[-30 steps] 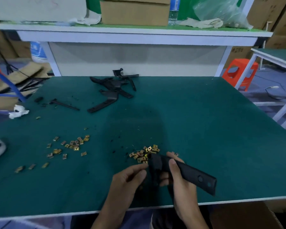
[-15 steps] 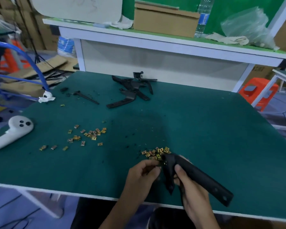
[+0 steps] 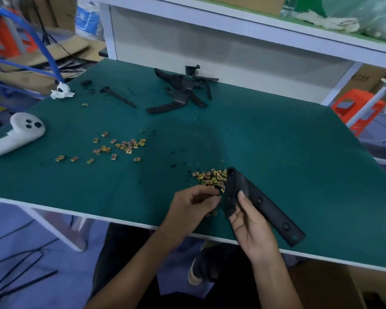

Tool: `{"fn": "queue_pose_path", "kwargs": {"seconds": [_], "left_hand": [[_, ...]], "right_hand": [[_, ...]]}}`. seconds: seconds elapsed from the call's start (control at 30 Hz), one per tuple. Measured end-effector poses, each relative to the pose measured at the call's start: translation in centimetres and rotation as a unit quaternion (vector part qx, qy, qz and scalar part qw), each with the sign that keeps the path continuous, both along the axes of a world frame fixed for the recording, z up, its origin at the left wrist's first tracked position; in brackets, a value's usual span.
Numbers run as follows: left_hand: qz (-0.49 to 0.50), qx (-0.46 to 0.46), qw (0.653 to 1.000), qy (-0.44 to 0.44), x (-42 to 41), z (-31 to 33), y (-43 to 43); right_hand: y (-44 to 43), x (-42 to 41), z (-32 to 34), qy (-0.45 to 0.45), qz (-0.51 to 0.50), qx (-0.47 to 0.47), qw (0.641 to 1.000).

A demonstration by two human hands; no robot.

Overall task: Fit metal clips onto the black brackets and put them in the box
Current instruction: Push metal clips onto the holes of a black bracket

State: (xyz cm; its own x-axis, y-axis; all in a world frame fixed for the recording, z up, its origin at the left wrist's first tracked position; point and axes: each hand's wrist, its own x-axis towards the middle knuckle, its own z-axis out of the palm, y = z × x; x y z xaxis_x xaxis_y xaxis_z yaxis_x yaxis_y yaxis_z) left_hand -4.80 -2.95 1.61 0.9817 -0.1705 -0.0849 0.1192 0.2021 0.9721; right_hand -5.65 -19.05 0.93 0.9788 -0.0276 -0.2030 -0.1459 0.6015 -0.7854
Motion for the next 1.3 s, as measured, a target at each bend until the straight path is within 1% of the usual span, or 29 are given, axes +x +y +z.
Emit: {"fn": "queue_pose_path", "kwargs": {"seconds": [0.1,0.27,0.5,0.6,0.73,0.87,1.0,1.17,1.27,1.3], "left_hand": [[-0.016,-0.021,1.000,0.000,0.1,0.0,0.1],[-0.022,-0.066,0.998,0.009,0.2,-0.1,0.3],[-0.041,-0.064,0.997,-0.001,0.2,-0.1,0.4],[-0.061,-0.053,0.997,0.001,0.4,-0.1,0.6],[-0.102,-0.078,0.992,0.008,0.7,-0.1,1.3],[-0.147,-0.095,0.984,0.018,1.0,-0.2,1.9],[-0.167,-0.067,0.984,-0.006,1.1,-0.3,1.8],[-0.142,-0.044,0.988,-0.029,1.0,-0.4,1.1],[-0.079,0.000,0.997,-0.015,1.5,-0.2,0.6],[-0.036,0.055,0.997,-0.032,2.0,-0.3,0.6]], "right_hand": [[-0.1,0.1,-0.1,-0.002,0.026,0.004,1.000],[0.1,0.1,0.1,-0.008,0.040,-0.025,0.999],[0.1,0.2,0.1,-0.004,0.026,-0.043,0.999],[0.3,0.1,0.3,-0.009,0.045,-0.061,0.997],[0.2,0.2,0.3,-0.010,0.084,-0.087,0.993],[0.2,0.2,0.3,-0.005,0.094,-0.082,0.992],[0.3,0.1,0.1,-0.031,0.085,-0.097,0.991],[0.3,0.3,-0.1,-0.013,0.071,-0.080,0.994],[-0.1,0.4,-0.1,0.007,0.066,-0.044,0.997],[-0.3,0.4,0.0,0.013,0.056,-0.016,0.998]]}}
